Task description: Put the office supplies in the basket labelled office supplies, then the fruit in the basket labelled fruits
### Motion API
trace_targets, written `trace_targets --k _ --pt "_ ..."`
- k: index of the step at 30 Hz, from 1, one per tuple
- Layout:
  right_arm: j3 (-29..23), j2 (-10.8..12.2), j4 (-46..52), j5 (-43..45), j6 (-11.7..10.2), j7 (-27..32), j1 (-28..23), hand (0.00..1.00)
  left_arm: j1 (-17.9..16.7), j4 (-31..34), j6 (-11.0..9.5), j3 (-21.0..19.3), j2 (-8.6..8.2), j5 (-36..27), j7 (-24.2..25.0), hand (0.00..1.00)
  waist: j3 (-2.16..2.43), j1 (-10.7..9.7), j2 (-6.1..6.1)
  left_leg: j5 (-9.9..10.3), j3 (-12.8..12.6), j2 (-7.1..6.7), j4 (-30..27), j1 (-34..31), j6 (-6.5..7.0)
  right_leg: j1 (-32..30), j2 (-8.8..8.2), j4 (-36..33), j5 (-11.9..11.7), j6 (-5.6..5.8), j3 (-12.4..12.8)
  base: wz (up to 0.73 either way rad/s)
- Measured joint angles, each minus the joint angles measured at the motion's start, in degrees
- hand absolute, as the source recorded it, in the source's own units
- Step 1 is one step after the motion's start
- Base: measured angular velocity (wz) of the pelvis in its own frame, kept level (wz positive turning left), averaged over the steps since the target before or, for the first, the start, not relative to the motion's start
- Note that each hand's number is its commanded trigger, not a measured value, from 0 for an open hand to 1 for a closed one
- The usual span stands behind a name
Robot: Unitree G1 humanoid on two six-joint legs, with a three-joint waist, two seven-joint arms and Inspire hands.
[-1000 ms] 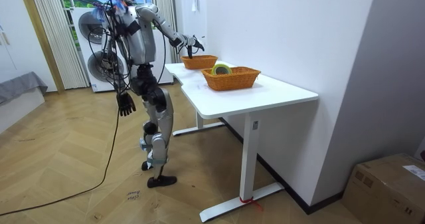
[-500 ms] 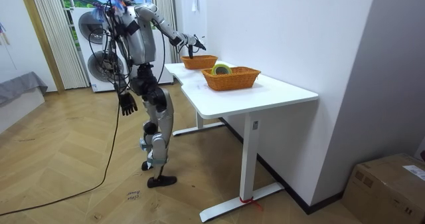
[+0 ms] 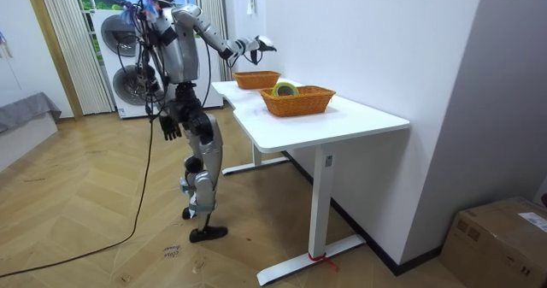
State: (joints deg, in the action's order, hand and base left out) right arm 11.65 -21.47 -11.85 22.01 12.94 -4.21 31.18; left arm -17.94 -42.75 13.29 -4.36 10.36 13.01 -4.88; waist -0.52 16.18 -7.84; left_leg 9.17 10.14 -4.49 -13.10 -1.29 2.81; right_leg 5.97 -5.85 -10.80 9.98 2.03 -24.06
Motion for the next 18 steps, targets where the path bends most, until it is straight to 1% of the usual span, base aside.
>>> trace_targets --k 2,3,5,7,8,9,11,12,13,15,16,17,18 --pt "-0.13 -1.29 1.76 -0.96 -0.81 1.26 1.12 0.0 0.92 -0.14 -0.19 -0.16 0.03 0.09 -0.01 0.0 0.01 -0.84 0.11 -0.09 -0.44 0.01 0.52 0.59 -0.03 -0.1 0.06 0.04 0.0 0.0 0.44 -0.11" --pt "-0.28 -1.48 2.18 -1.16 -0.93 1.6 1.28 0.0 1.21 -0.14 -0.29 -0.25 0.03 0.14 -0.01 0.0 0.04 -1.43 0.07 -0.1 -0.48 0.0 0.63 0.68 -0.02 -0.06 0.06 0.02 0.0 0.0 0.39 -0.06" --pt "-2.22 -1.81 4.51 -2.96 -1.12 2.45 1.3 0.0 1.81 -0.23 -0.85 -0.59 0.03 0.03 -0.23 0.0 0.34 -2.63 -0.35 -0.12 -0.8 -0.01 0.9 0.99 0.0 0.05 0.1 0.04 0.0 0.0 0.45 0.0" --pt "-3.21 -2.59 5.89 -3.72 -1.15 2.91 1.31 0.0 2.41 -0.66 -1.25 -0.58 0.01 -0.33 -0.83 0.0 0.46 -3.7 -0.53 -0.16 -1.38 0.06 0.71 1.17 0.06 0.11 0.06 0.03 0.0 0.0 0.75 -0.05" --pt "-4.1 -3.12 6.56 -3.9 -1.36 2.91 1.34 0.0 2.51 -0.35 -1.25 -0.58 -0.01 -1.22 -0.9 0.0 0.3 -4.1 -0.3 -0.12 -1.93 0.43 0.7 1.3 0.12 0.06 0.06 0.15 0.0 0.0 1.37 -0.14" --pt "-4.44 -3.39 6.71 -3.95 -1.47 2.94 1.37 0.0 2.61 -0.35 -1.24 -0.59 -0.08 -1.29 -0.9 0.0 0.28 -4.38 -0.27 -0.07 -2.19 0.47 0.71 1.48 0.19 0.13 0.07 0.15 -0.04 0.05 1.59 -0.19" --pt "-5.86 -3.67 6.88 -4.08 -1.47 2.94 1.35 0.0 2.71 -0.36 -1.23 -0.76 -0.14 -1.29 -0.89 0.0 0.05 -5.51 0.17 0.21 -3.08 0.65 0.8 2.1 0.38 0.61 0.08 0.09 -0.12 0.17 2.14 -0.21" --pt "-6.36 -3.71 6.88 -4.29 -1.46 2.94 1.36 0.0 2.83 -0.36 -1.22 -1.08 -0.23 -1.28 -0.87 0.0 0.05 -5.76 0.26 0.31 -3.24 0.71 0.81 2.13 0.4 0.59 0.08 0.09 -0.13 0.18 2.26 -0.25" --pt "-7.1 -4.11 6.88 -4.26 -1.44 2.94 1.35 0.0 3.11 -0.36 -1.16 -1.49 -0.3 -1.29 -0.87 0.0 -0.03 -6.31 0.53 0.55 -3.6 0.81 0.64 2.08 0.42 0.49 0.18 0.02 -0.13 0.18 2.9 -0.27" --pt "-8.45 -4.73 6.88 -5.88 -1.33 2.95 1.28 0.0 3.27 -0.12 -1.04 -1.62 -0.36 -1.3 -0.87 0.0 0.15 -6.68 1.16 0.82 -4.51 1.04 0.4 2.12 0.45 0.07 0.38 -0.11 -0.31 0.14 4.18 -0.31" --pt "-9.34 -5.07 6.88 -6.19 -1.22 3.13 1.29 0.0 3.34 -0.1 -1.03 -1.61 -0.5 -1.43 -0.87 0.0 0.43 -7.35 1.66 0.85 -5.19 1.22 0.42 2.24 0.5 -0.11 0.45 -0.13 -0.58 0.15 4.7 -0.23" --pt "-10.43 -5.23 6.87 -6.27 -1.22 3.53 1.28 0.0 3.35 -0.1 -1.03 -1.72 -0.61 -1.66 -0.87 0.0 0.59 -8.08 1.96 0.86 -5.42 1.21 0.46 2.59 0.55 0.04 0.43 -0.2 -0.66 0.22 4.99 -0.2" --pt "-10.96 -5.28 6.88 -6.37 -1.22 3.89 1.28 0.0 3.35 -0.1 -1.04 -1.8 -0.63 -1.64 -0.86 0.0 0.59 -8.25 2.18 0.87 -5.57 1.21 0.51 2.64 0.58 0.04 0.43 -0.28 -0.66 0.23 5.25 -0.16"
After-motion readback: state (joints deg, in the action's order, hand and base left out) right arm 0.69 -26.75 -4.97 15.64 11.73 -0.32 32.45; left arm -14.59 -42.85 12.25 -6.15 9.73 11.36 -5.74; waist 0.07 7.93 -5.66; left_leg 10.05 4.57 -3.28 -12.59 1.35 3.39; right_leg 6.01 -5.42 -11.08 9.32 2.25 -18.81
